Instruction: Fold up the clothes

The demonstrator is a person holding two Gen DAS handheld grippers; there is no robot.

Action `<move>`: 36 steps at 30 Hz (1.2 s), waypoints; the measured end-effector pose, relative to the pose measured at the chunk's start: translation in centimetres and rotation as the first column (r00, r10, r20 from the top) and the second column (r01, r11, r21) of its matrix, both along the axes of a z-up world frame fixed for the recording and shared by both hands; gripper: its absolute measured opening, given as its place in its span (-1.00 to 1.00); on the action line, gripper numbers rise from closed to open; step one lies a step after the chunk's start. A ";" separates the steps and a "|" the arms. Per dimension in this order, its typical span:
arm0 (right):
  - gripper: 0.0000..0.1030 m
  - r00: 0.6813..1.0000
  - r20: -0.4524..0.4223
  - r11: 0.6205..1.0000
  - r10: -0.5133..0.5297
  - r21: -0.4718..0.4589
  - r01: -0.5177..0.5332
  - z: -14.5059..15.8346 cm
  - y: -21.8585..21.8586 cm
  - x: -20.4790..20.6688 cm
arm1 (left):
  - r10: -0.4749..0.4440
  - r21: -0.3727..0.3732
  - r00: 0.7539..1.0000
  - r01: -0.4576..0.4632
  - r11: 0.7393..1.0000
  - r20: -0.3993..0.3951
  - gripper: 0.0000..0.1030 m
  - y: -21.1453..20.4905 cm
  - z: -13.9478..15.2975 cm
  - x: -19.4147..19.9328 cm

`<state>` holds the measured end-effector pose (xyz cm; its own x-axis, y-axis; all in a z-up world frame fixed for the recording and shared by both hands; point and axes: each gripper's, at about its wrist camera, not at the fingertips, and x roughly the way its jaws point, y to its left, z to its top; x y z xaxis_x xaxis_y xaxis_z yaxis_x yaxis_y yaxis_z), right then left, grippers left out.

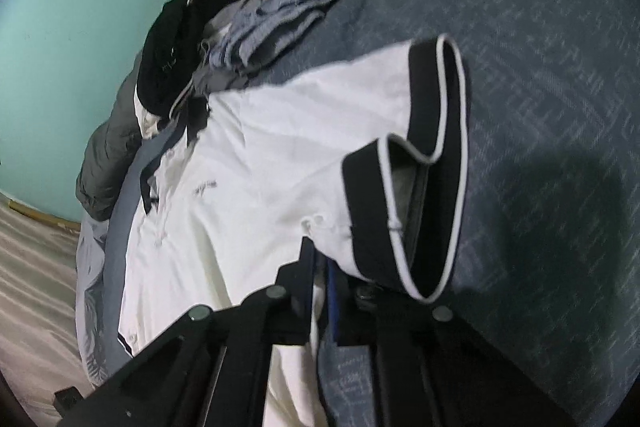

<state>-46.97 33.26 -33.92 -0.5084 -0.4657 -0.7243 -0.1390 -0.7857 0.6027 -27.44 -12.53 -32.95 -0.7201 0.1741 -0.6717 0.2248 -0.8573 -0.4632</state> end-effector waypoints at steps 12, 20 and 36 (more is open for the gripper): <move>-0.91 0.999 -0.049 0.997 -0.011 0.081 0.015 1.4 1.4 -2.9 | -0.006 -0.005 1.000 0.006 1.000 0.014 0.97 0.0 -0.5 -0.1; -0.91 1.000 -0.012 0.997 0.002 0.074 -0.001 -0.2 1.0 -2.7 | -0.007 0.006 1.000 0.007 1.000 0.022 0.97 -0.1 -1.0 -0.2; -0.42 0.983 0.051 0.984 0.176 0.009 -0.177 -0.5 0.8 2.1 | -0.020 0.003 1.000 0.020 1.000 0.019 0.97 0.4 -0.8 -0.2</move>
